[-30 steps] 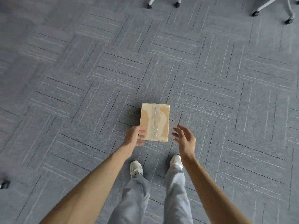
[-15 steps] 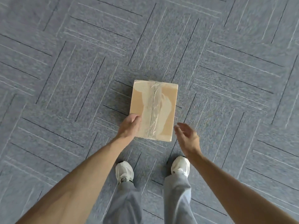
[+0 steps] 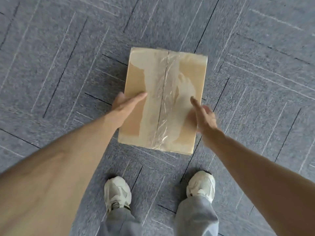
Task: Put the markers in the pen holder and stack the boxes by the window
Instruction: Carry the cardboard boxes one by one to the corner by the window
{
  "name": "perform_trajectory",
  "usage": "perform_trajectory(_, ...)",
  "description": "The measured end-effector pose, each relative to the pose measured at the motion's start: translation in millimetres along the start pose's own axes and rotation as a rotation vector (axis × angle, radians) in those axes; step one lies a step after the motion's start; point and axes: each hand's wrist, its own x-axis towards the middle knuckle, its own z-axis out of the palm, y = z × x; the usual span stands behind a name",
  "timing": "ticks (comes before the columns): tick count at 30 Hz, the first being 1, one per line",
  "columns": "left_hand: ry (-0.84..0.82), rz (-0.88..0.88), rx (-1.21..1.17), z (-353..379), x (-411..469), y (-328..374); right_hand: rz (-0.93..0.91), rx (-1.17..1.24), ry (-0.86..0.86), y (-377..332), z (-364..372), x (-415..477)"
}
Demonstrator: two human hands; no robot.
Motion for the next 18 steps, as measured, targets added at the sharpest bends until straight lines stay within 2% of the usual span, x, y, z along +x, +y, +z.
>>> perform_trajectory(3, 0.0, -0.061, -0.09, 7, 2, -6, -0.044, 0.01, -0.046, 11, 6, -3)
perform_trajectory(8, -0.043, -0.044, -0.069, -10, -25, -7, -0.041, 0.034, -0.077, 9, -6, -33)
perform_trajectory(13, -0.047, -0.082, -0.123, -44, -86, 8, -0.091, 0.018, -0.044, -30, -19, -93)
perform_trajectory(18, -0.024, -0.031, -0.225, -91, -168, 45, -0.104, 0.082, -0.035, -74, -39, -172)
